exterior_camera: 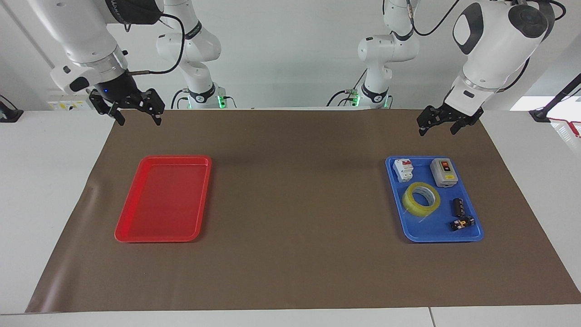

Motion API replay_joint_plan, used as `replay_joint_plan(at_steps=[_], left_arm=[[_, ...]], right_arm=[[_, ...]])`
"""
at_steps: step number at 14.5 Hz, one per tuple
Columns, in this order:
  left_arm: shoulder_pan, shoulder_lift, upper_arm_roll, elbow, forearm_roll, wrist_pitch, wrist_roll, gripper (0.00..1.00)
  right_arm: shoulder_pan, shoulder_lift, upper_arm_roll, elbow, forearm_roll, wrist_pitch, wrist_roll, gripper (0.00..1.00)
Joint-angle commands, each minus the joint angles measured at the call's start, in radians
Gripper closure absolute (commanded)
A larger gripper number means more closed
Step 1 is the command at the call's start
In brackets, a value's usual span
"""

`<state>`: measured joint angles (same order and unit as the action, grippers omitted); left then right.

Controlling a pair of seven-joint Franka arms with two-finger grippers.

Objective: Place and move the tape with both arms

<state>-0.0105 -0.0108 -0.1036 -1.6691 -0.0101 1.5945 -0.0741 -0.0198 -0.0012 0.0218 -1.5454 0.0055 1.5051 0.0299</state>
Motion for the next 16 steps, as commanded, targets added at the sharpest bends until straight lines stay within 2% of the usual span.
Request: replay_joint_plan(at_steps=[1, 16], left_arm=[[-0.023, -0.015, 0.024, -0.009, -0.016, 0.036, -0.01, 0.0], [-0.026, -0.021, 0.024, -0.008, -0.014, 0.025, -0.013, 0.0]], right_arm=[[-0.002, 0.01, 0.004, 0.019, -0.013, -0.007, -0.031, 0.0], [-0.006, 0.009, 0.004, 0.018, -0.019, 0.001, -0.031, 0.0]])
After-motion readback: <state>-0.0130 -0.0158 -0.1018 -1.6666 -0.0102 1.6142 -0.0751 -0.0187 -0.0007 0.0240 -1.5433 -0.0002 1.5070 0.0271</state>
